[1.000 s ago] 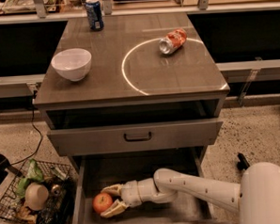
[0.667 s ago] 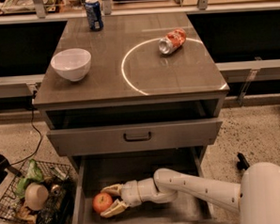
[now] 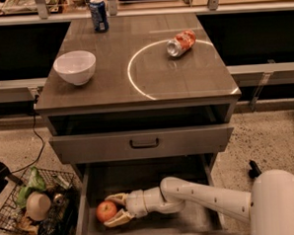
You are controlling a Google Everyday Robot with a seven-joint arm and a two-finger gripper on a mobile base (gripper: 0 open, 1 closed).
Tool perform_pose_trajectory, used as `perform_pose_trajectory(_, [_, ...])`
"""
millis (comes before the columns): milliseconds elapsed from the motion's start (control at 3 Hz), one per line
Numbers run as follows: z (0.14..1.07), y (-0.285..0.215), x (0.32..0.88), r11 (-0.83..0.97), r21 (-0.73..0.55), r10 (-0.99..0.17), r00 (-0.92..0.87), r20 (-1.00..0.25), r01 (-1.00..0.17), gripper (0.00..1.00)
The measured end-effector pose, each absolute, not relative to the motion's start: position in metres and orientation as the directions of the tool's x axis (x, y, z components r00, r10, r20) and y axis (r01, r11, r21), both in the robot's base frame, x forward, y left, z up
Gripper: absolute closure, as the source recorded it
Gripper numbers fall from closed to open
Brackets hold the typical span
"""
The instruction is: Place apple into middle drawer
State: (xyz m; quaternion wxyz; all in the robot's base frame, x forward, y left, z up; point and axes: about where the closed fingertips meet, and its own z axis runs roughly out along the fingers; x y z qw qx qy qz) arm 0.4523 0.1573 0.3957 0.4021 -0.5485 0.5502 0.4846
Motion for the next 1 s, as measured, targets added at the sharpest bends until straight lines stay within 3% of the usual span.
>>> perform_pose_trajectory(333, [0.3959, 0.1588, 0.4513, -0.074, 0.093, -0.213, -0.075, -0.974, -0.993, 0.06])
perform_pose_trajectory(667, [0.3960, 0.1599, 0.4505, -0.076, 0.094, -0.212, -0.076, -0.974, -0.993, 0.00])
perform_pose_trajectory(1000, [0.3960, 0.1600, 0.4504, -0.076, 0.094, -0.212, -0.076, -0.974, -0.993, 0.00])
